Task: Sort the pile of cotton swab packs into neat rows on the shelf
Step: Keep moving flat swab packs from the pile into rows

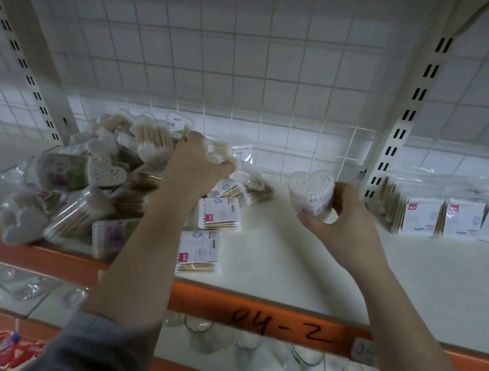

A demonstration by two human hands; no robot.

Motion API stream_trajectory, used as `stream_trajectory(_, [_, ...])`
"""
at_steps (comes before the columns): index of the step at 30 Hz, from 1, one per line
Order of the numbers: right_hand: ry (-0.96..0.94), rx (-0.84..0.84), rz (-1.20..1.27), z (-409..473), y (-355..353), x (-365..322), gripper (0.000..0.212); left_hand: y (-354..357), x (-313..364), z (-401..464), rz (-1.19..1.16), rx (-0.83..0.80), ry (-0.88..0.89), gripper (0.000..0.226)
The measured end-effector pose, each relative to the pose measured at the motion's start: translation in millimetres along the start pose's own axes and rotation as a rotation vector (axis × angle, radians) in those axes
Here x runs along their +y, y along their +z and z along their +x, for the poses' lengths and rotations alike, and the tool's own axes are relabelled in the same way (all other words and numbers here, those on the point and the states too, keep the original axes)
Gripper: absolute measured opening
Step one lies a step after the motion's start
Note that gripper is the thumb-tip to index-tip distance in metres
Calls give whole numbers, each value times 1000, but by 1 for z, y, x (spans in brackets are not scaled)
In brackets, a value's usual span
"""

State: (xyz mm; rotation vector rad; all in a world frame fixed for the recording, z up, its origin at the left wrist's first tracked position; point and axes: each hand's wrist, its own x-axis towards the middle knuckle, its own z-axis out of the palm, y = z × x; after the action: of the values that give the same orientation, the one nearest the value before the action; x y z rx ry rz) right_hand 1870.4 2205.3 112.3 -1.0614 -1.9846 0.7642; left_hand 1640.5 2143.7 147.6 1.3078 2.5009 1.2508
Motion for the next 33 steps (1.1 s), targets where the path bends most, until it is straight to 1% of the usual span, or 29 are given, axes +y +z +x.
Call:
stream_trajectory(2, [13, 45, 42, -11, -3, 0, 56, -2, -1, -13, -43, 11, 5, 67])
stream_trajectory(6, [61, 120, 115, -42, -7, -9, 47, -11, 2, -48, -132, -15, 53, 74])
stream_trajectory(9, [117, 194, 160, -77, -7, -20, 47, -21, 2, -75, -143, -38, 108, 75])
stream_trajectory(11, [150, 236, 185, -103, -5, -25, 50, -26, 0, -92, -98, -61, 138, 74])
stream_trajectory(13, [173, 261, 178, -128, -4, -29, 50, -28, -2, -109, -46, -81, 171, 73])
stream_trajectory(16, [199, 301, 149, -161, -9, -32, 44, -30, 1, -135, -58, -111, 198, 73])
stream_trajectory(19, [249, 357, 109, -186, -20, -31, 50, -27, 11, -156, -71, -150, 219, 72])
stream_trajectory(23, [276, 427, 144, -214, -43, -22, 44, -14, 31, -178, -143, -193, 275, 71])
stream_trajectory(27, [295, 481, 156, -235, -77, -6, 39, 4, 57, -197, -147, -219, 306, 69])
stream_trajectory(31, [312, 522, 147, -252, -121, 24, 50, 33, 93, -218, -175, -238, 301, 60])
stream_trajectory(33, [308, 532, 124, -260, -148, 44, 50, 52, 118, -234, -191, -259, 314, 55])
